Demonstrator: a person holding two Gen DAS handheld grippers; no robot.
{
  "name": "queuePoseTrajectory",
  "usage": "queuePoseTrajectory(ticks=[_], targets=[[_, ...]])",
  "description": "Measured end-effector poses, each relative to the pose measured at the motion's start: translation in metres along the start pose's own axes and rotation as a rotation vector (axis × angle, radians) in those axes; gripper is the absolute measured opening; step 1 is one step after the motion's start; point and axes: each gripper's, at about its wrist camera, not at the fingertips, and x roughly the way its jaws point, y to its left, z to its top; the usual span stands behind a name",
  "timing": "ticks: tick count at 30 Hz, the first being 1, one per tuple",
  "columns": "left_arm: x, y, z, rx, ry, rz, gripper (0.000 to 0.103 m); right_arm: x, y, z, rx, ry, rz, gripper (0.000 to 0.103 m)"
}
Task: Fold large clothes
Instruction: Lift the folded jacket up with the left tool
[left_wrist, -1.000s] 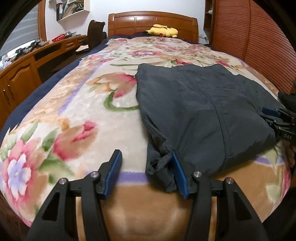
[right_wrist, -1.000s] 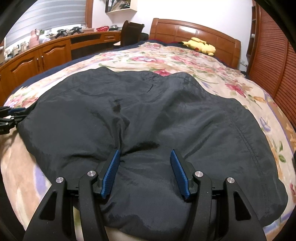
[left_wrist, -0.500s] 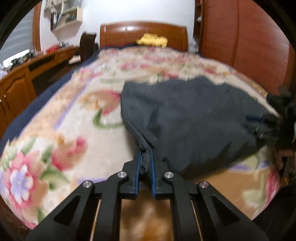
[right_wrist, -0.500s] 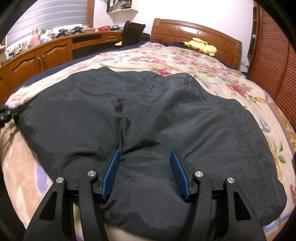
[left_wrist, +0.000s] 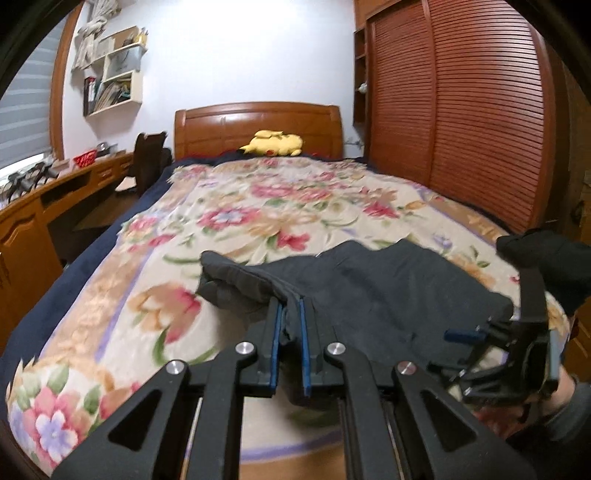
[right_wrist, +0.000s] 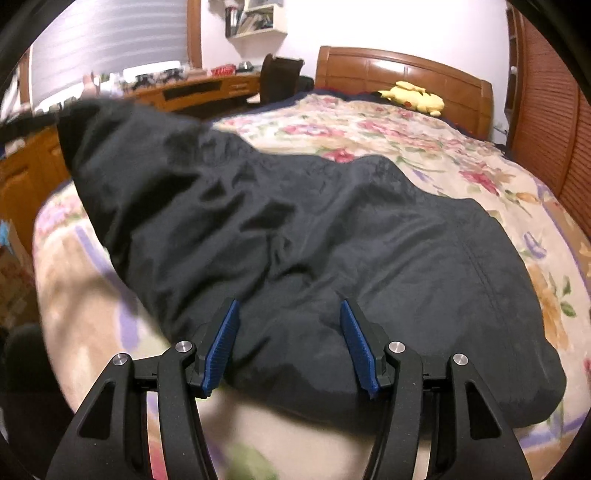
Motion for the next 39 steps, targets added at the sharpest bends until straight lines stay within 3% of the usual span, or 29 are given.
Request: queuePoseTrajectory(ticks=[4,17,26,30,33,39], targets=[[0.003,-0.033,0.019,0.05,-0.017,-0.033,0.004,-0.019,-0.023,0.0,0.064,-0.038,0.002,0.058],[0.043,-0.166,0.076,0.229,-0.014,-0.166,0.003,-0.078,-0.094,-0.03,0.173,-0.087,-0.143,0.058],[0.059,-0.258,0.083,0.321,0.022,-0.323,0.003,-0.099,-0.126,-0.05,0.233,-0.086,-0.197,0.058],[0.078,-0.271,0.069,0.32,0.092,-0.361,0.004,-0.104,-0.136,-0.055,0.252,-0.086,-0.22,0.058],[0.091,-0.27,0.057,0.314,0.129,-0.339,0.006,-0.104,-0.139,-0.057,0.257,-0.082,-0.226,0.058],[0.079,-0.258,0.051,0.287,0.108,-0.367,0.018,-0.099,-0.139,-0.053,0.253,-0.078,-0.226,0.058]])
